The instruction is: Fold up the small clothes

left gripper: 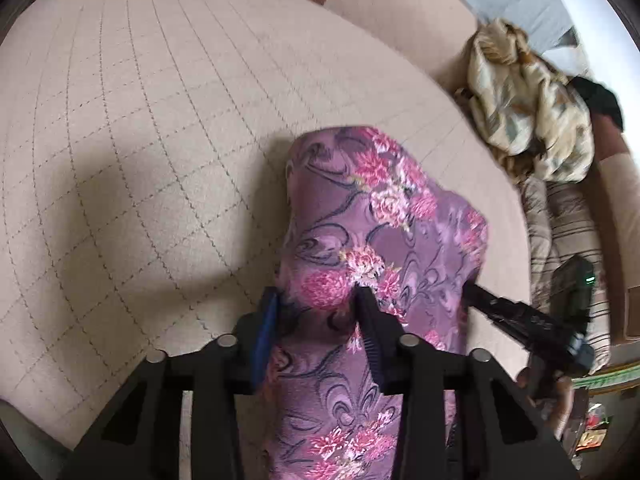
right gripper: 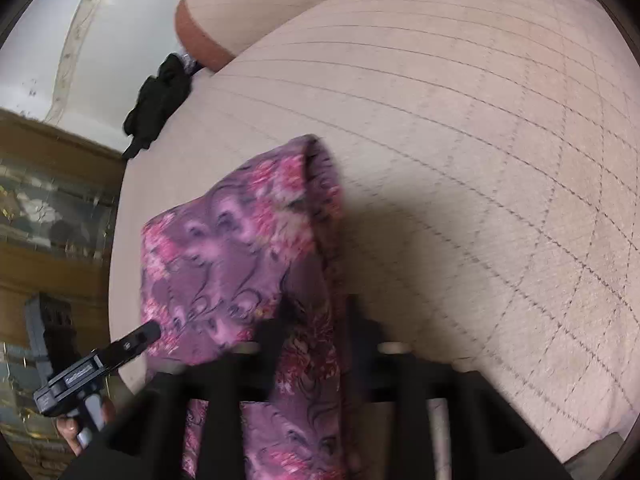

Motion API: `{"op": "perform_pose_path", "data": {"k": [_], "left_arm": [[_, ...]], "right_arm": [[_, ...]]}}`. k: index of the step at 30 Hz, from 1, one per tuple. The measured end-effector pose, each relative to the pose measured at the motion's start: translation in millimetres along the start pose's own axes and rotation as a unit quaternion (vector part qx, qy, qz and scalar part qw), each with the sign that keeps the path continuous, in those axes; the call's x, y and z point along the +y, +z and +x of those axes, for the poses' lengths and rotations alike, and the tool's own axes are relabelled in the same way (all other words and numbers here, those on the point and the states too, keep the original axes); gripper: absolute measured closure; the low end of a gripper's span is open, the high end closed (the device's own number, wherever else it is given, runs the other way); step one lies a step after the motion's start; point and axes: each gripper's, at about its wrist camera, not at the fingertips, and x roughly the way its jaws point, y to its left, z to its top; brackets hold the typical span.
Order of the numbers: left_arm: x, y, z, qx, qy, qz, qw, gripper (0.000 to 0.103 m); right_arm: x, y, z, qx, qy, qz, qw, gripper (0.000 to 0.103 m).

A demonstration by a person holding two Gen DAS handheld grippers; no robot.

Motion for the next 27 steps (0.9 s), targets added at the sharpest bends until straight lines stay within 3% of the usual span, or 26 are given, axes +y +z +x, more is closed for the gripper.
{"op": "perform_pose_path", "data": {"k": [5,6,7,8,9,13,16,18,21,22,25,27], "left_arm": [[0,10,-4,0.013,-0.002,-0.001,0.9999,0.062],[-2,16,-6,0.009,0.005,0.003,0.9999,0.058],[-5,26,-7,0.001,0.01,0.002,0.9999,0.047],[-6,34,-7,-0.004,0.011,-0.002,0.9999,0.037],[-7,45,-5,-0.009,0.012,-0.008,0.9998,0.036],[-5,78,19,0.006,0.013,-0.039,0.9991,0.036],[0,87,39,0.027,-0.01,-0.057,0.9979,0.036],[3,85,39,0.024,-0.03,-0.064,0.9972,0.046],[2,82,36,0.017,-0.042,-0.06,0.9971,0.071],[0,83,31,0.01,-0.052,-0.056,0.997,0.08],[11,86,4,-0.029,-0.127,-0.07,0.989,0.085],[21,88,9,-0.033,-0.125,-0.078,0.9885,0.09]], "right_arm": [[-13,2,-8,-0.01,0.022,0.021,1.0,0.081],[-9,4,-16,-0.022,0.028,0.018,0.999,0.068],[-7,8,-24,-0.033,0.033,0.013,0.999,0.052],[-1,16,-31,-0.05,0.036,0.008,0.998,0.018],[1,21,-35,-0.06,0.036,0.004,0.998,0.006],[4,54,-10,-0.036,0.028,0.007,0.999,0.008],[5,66,16,-0.002,0.047,0.013,0.999,0.023],[4,63,28,0.014,0.047,0.015,0.999,0.056],[1,59,35,0.014,0.057,0.02,0.998,0.074],[-1,60,34,0.012,0.067,0.023,0.997,0.077],[-1,60,12,-0.015,0.093,0.015,0.995,0.084],[-2,65,3,-0.034,0.111,0.015,0.993,0.086]]}}
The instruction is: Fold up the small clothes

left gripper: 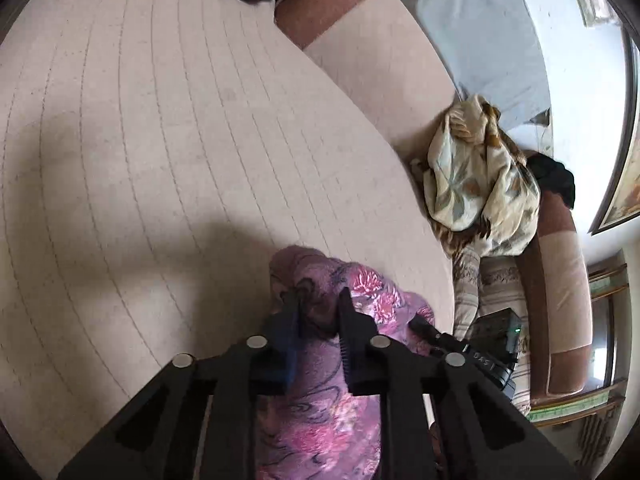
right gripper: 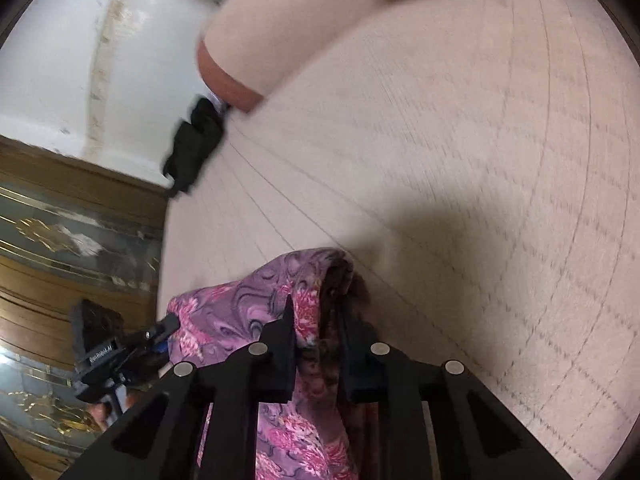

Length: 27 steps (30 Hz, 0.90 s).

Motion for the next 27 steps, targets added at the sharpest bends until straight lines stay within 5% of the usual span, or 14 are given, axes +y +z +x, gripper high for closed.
{"op": "perform_pose_path", "data": {"k": [2,5,7,8,9,10,14,20,23,25,27], "left_arm": [[19,2,16,0.018,0.039,-0.025,0.9988,0.091],[25,-1,8,0.016,0.028,-0.051,0.9982,0.085],[6,-11,-13,-0.002,0.06,-0.007,0.9982,0.08],[-2,-18,-21,-0.006,0.07,0.019,0.9973,0.067],[-12,-32,-30,-0.008,0.075,0.044,0.9961,0.058],[-18,-48,-37,-0.003,0.082,0.061,0.9948,0.042],[-27,-115,-48,0.025,0.119,0.09,0.9885,0.039],[-14,-186,-47,0.047,0.173,0.092,0.9795,0.043],[-5,-196,-49,0.052,0.165,0.07,0.9824,0.077],[-3,-202,-52,0.032,0.164,0.07,0.9835,0.081],[1,-206,-46,0.03,0.177,0.084,0.9802,0.081]], "right_arm": [[-8,4,21,0.027,-0.019,0.01,0.999,0.085],[-9,2,38,0.048,-0.036,0.003,0.998,0.076],[3,-3,22,0.03,-0.035,0.003,0.999,0.047],[10,-11,6,0.014,-0.025,0.0,1.0,0.023],[12,-19,-6,0.003,-0.016,-0.005,1.0,0.016],[15,-30,-17,-0.003,-0.012,-0.009,1.0,0.016],[21,-105,-39,0.013,-0.054,-0.01,0.998,0.016],[22,-192,-58,0.02,-0.092,-0.02,0.995,0.025],[14,-210,-57,0.036,-0.129,-0.018,0.991,0.053],[12,-218,-54,0.038,-0.147,-0.028,0.988,0.081],[4,-225,-51,0.041,-0.154,-0.028,0.987,0.089]]}}
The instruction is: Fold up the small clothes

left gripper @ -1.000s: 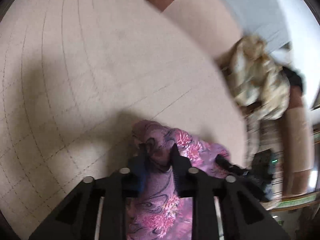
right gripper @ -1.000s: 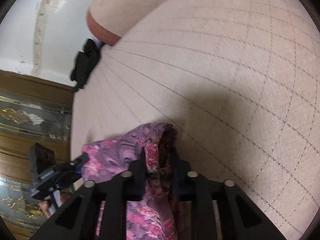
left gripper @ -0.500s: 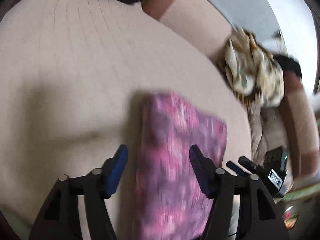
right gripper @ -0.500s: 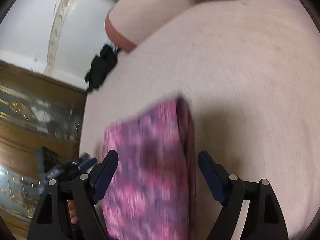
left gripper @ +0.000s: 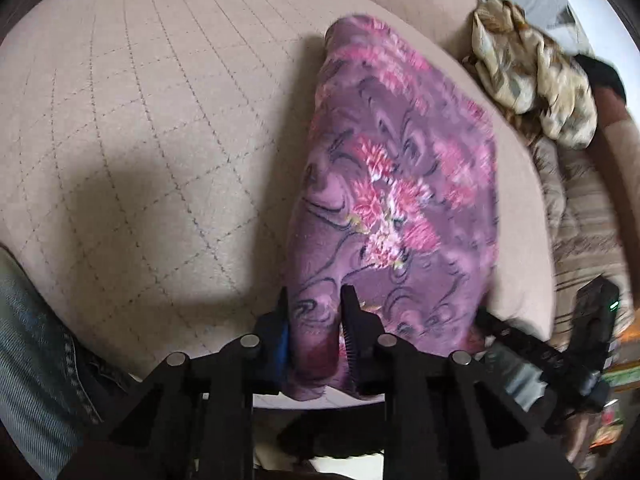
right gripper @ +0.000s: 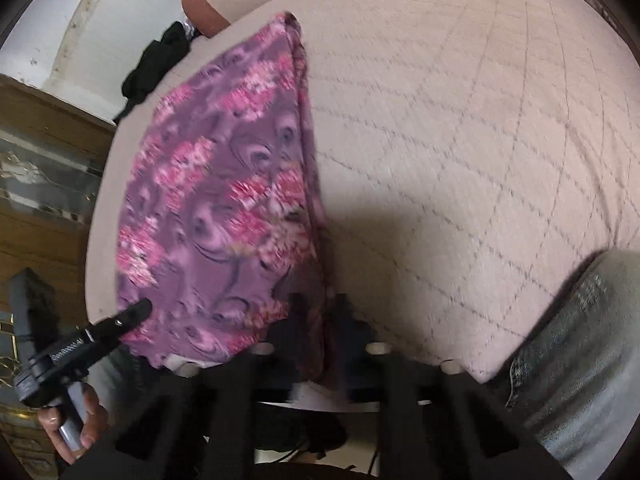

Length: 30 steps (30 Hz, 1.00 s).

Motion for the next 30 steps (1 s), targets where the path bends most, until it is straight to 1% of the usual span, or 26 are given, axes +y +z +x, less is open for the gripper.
{"op": "perform_pose_path", "data": {"k": [2,3,4,5,6,7,8,9,10,12,14,15,17,20,23,26,30], "left_arm": [[-2,-2,-8,-0.006,0.006,0.003,1.0,0.076],[-4,-4,-14,-0.007,0.014,0.007,0.9999,0.074],[-4,-9,-21,-0.013,0.022,0.012,0.9996,0.071],[-5,-14,-30,-0.025,0.034,0.022,0.9989,0.065],[-8,-20,-39,-0.035,0.053,0.033,0.9974,0.06],[-11,-26,-47,-0.046,0.073,0.04,0.9955,0.048],[-14,-31,-54,-0.055,0.084,0.044,0.9939,0.04],[-19,-38,-64,-0.067,0.091,0.051,0.9923,0.039],[-26,-48,-79,-0.086,0.096,0.064,0.9896,0.039],[-41,-57,-98,-0.108,0.107,0.084,0.9848,0.035],[-60,-68,-126,-0.137,0.118,0.106,0.9777,0.028],[-69,-72,-141,-0.154,0.12,0.115,0.9739,0.026],[-86,-77,-165,-0.182,0.129,0.125,0.9668,0.018],[-107,-82,-197,-0.218,0.151,0.135,0.9547,0.018],[-122,-90,-225,-0.244,0.168,0.147,0.9438,0.018],[-130,-99,-246,-0.258,0.172,0.153,0.9383,0.018],[-136,-108,-267,-0.273,0.187,0.153,0.9312,0.018]], "right_arm": [[-7,-3,1,-0.004,0.008,0.006,1.0,0.089],[-8,-4,-1,-0.006,0.013,0.012,1.0,0.086],[-9,-6,-8,-0.009,0.021,0.017,1.0,0.086],[-10,-10,-17,-0.014,0.023,0.018,0.999,0.082],[-11,-16,-30,-0.023,0.027,0.016,0.999,0.065],[-8,-20,-43,-0.033,0.024,0.012,0.999,0.053],[-5,-25,-58,-0.045,0.014,0.009,0.999,0.031],[-2,-31,-70,-0.057,0.006,0.003,0.998,0.022],[3,-36,-85,-0.071,0.0,-0.005,0.997,0.022],[18,-49,-114,-0.097,-0.005,-0.028,0.995,0.02],[35,-58,-136,-0.11,-0.019,-0.045,0.993,0.018],[44,-64,-149,-0.118,-0.023,-0.052,0.991,0.018],[59,-75,-172,-0.14,-0.012,-0.067,0.988,0.018],[82,-95,-209,-0.177,-0.02,-0.093,0.98,0.017],[103,-109,-237,-0.197,-0.04,-0.133,0.971,0.017],[118,-122,-262,-0.218,-0.06,-0.153,0.962,0.017],[130,-134,-290,-0.24,-0.06,-0.162,0.955,0.017]]}}
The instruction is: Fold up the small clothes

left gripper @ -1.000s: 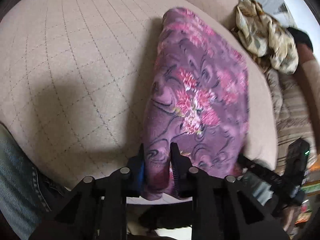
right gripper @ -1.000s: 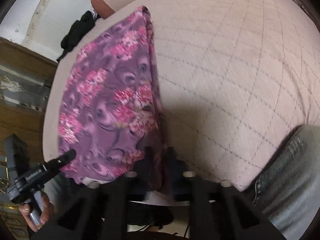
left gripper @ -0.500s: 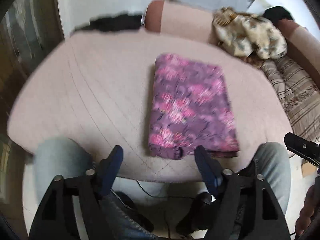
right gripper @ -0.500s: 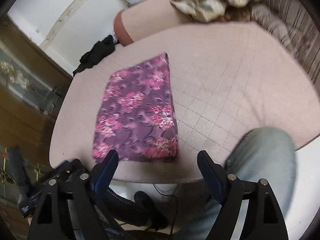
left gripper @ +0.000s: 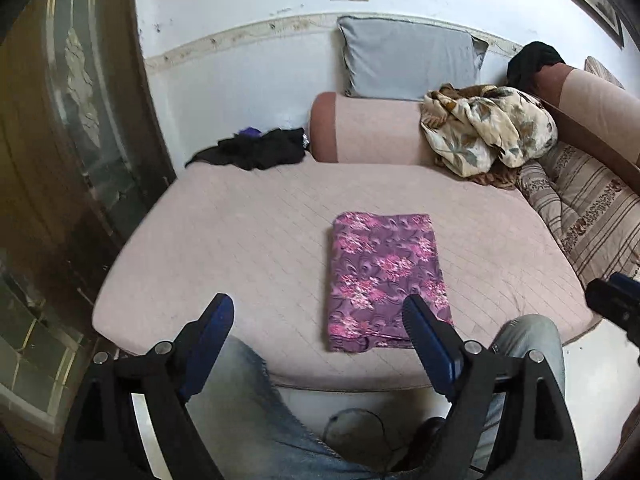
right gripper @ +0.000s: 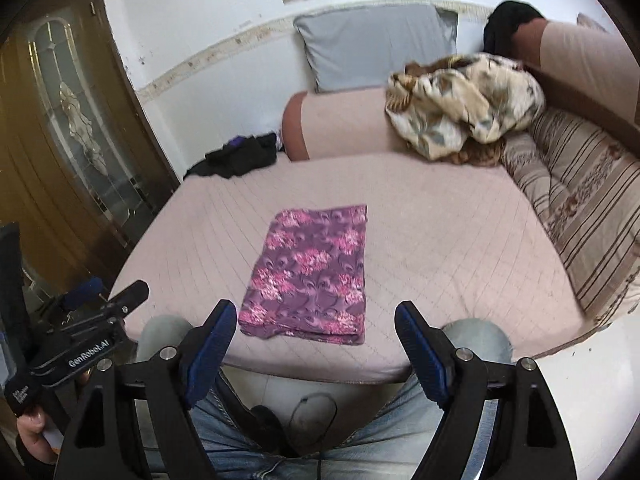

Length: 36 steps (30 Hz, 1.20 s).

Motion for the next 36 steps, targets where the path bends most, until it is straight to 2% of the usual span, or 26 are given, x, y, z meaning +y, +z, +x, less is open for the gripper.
{"op": "perform_pose_path", "data": {"k": [5,9,11,16,21,36], "left_arm": [[6,0,-21,-0.009,-0.023,-0.008,0.9997,0.018],[7,-2,-24,-0.014,-0.011,-0.02,0.9996,0.015],[9,-2,-25,-0.014,-0.022,-0.027,0.9993,0.014],[9,-2,-28,-0.013,-0.013,-0.015,0.9997,0.014],[7,-1,-27,-0.006,-0.02,-0.013,0.9997,0.014],[1,0,-33,-0.018,-0.022,-0.007,0.9996,0.014]], "right_arm": [[14,4,-24,-0.014,-0.001,-0.026,1.0,0.017],[20,3,-23,-0.01,0.002,-0.038,0.999,0.016],[23,2,-18,-0.003,-0.007,-0.038,0.999,0.016],[22,1,-11,0.003,-0.017,-0.033,0.999,0.016],[23,4,-15,-0.008,-0.026,-0.038,0.999,0.016],[24,6,-22,-0.023,-0.033,-0.047,0.998,0.016]]}}
